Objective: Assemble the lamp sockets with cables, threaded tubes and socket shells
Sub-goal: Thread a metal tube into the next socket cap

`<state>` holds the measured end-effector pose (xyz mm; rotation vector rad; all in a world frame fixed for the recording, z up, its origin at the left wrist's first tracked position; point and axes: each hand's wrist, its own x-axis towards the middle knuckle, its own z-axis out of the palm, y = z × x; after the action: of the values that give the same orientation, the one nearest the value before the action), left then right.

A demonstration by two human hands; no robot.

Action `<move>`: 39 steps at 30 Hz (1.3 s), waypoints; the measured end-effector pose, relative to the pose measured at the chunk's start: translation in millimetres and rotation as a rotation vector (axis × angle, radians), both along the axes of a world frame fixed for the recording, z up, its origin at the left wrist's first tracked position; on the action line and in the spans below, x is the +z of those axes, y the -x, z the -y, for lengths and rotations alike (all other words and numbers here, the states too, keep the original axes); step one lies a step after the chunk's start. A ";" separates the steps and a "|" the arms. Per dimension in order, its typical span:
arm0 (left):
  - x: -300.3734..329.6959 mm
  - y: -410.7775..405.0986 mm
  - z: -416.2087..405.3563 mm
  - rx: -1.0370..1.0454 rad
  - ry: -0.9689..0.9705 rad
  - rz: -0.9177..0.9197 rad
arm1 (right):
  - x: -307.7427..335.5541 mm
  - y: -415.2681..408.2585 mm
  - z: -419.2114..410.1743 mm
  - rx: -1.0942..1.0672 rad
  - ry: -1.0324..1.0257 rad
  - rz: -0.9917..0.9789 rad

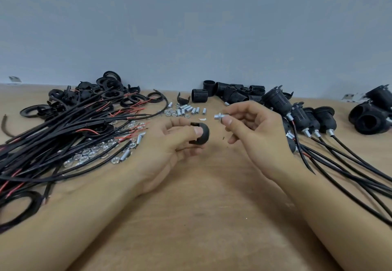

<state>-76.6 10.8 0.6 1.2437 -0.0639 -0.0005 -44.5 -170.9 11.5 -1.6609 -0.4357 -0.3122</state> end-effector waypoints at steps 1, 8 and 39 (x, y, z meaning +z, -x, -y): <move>-0.9 -0.6 -1.3 -0.006 0.013 -0.034 | 0.3 1.0 0.0 0.020 -0.007 0.007; -3.3 -9.3 -4.9 -0.070 0.084 -0.046 | -4.9 4.8 -7.9 0.104 0.087 0.016; -5.2 -5.3 4.6 0.001 -0.022 0.082 | -2.9 2.3 -4.3 -0.015 0.267 -0.191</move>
<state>-71.3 6.2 -4.7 1.2657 -0.1349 0.0507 -46.8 -166.7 8.6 -1.9350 -0.3318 -0.1067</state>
